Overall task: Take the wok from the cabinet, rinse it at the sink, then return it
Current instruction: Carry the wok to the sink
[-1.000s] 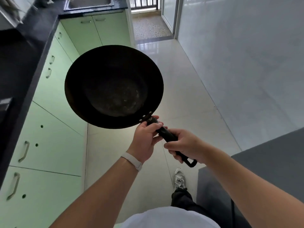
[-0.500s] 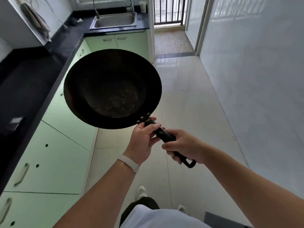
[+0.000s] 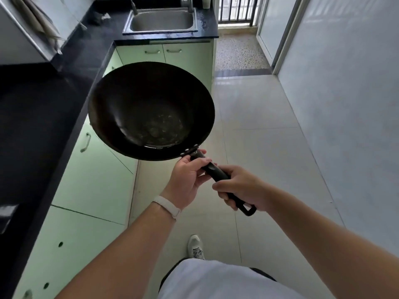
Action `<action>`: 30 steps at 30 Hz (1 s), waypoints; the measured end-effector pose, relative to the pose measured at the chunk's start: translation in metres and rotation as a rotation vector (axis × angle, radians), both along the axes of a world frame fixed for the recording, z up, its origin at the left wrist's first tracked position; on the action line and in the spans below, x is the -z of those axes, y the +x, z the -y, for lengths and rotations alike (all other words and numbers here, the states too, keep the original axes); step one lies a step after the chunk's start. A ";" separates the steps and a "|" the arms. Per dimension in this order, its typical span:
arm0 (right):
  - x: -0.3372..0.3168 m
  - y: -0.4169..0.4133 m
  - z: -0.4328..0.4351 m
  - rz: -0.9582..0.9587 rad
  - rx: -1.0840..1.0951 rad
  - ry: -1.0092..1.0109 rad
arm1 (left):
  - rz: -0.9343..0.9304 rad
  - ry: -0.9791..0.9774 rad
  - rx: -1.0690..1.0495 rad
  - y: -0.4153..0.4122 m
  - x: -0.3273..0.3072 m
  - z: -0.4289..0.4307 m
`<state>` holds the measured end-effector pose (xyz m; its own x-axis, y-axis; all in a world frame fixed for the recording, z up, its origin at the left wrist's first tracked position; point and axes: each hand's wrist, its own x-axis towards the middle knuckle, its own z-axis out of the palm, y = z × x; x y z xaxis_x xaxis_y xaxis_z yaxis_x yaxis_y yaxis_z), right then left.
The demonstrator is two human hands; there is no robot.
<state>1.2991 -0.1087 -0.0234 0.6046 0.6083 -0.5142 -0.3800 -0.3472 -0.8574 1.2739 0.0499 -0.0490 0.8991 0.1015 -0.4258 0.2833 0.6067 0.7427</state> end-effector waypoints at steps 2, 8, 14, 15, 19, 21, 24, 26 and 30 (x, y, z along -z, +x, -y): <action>-0.004 0.026 -0.024 0.016 -0.006 -0.002 | 0.008 -0.011 0.008 0.026 -0.004 -0.023; -0.011 0.094 -0.060 0.017 -0.008 0.000 | 0.017 -0.036 0.023 0.095 -0.009 -0.062; -0.004 0.168 -0.086 0.031 0.023 0.043 | 0.018 -0.038 0.020 0.173 -0.012 -0.085; -0.003 0.184 -0.088 0.028 0.023 0.050 | 0.018 -0.031 0.018 0.188 -0.012 -0.087; 0.004 0.262 -0.095 0.040 -0.013 0.056 | 0.023 0.008 -0.016 0.259 -0.010 -0.093; 0.006 0.304 -0.096 0.046 -0.042 0.060 | 0.008 0.017 -0.044 0.298 -0.010 -0.094; 0.003 0.367 -0.094 0.049 -0.069 0.058 | -0.018 0.019 -0.084 0.356 -0.017 -0.089; -0.002 0.406 -0.089 0.051 -0.080 0.057 | -0.025 0.019 -0.093 0.394 -0.021 -0.083; -0.009 0.476 -0.082 0.062 -0.079 0.070 | 0.007 0.015 -0.111 0.463 -0.028 -0.076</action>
<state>1.7753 -0.0270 -0.0141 0.5830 0.6883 -0.4317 -0.2993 -0.3121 -0.9017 1.7366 0.1257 -0.0212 0.8850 0.2067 -0.4172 0.2100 0.6224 0.7540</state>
